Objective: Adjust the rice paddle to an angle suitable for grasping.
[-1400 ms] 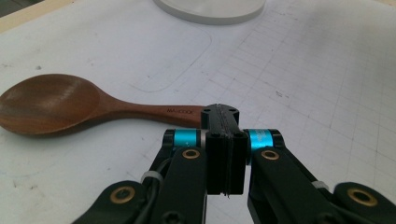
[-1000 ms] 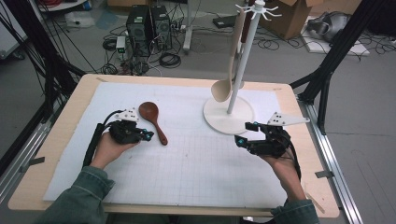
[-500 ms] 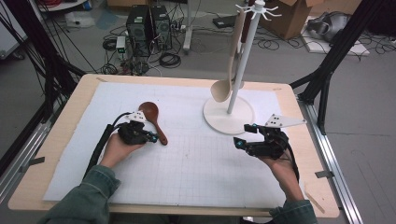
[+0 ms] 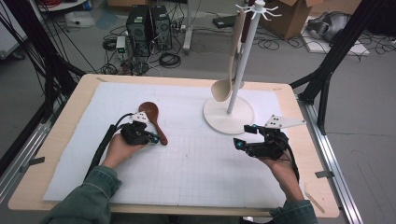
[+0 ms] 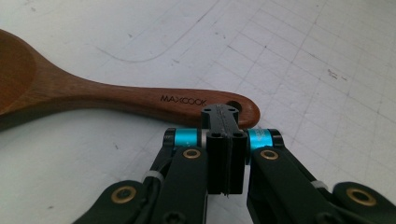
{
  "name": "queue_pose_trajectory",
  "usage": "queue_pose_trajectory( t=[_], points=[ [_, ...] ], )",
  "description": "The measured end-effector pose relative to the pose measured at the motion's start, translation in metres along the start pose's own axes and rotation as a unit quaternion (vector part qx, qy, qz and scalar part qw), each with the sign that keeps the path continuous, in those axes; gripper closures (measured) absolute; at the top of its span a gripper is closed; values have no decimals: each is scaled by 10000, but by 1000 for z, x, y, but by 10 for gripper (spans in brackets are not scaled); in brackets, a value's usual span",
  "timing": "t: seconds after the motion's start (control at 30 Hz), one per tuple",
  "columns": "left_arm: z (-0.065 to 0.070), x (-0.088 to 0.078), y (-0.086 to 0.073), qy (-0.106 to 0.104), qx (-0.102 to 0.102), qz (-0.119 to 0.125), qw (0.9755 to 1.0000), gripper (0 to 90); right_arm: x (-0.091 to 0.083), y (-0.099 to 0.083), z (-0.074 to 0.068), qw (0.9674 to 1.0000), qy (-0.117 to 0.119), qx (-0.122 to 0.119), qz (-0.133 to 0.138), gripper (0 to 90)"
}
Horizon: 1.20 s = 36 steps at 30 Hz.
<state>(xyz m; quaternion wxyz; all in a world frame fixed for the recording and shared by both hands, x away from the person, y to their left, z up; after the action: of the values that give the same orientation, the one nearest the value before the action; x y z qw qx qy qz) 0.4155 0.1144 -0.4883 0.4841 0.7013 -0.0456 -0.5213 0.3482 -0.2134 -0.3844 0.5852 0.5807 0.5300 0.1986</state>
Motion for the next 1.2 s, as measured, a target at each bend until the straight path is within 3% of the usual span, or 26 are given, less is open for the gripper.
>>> queue_pose_trajectory(
  t=[0.3, 0.73, 1.2],
  points=[
    [4, 4, 2, -30, -33, 2, 10000, 896, -2, -2, 1, 10000, -7, -7, -15, 262],
    [11, 12, 8, -90, 111, -64, 9999, 896, 0, -3, 1, 10000, 2, -27, -60, 262],
    [10, -4, 14, -64, 202, 138, 9997, 894, 11, -7, -1, 9998, 21, -59, -206, 263]
  ],
)
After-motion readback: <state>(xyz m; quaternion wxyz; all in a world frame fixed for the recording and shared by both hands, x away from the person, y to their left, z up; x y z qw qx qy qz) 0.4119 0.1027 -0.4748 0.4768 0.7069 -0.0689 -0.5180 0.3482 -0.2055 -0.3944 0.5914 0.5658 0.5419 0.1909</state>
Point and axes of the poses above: each handheld gripper's, and its own axes: x roughly forward along the jaws, y roughly out of its top, z roughly to its right, the point moved 8 cm from there along x, roughly forward along the jaws, and after that the axes turned 11 degrees about y, right-handed, at the moved point
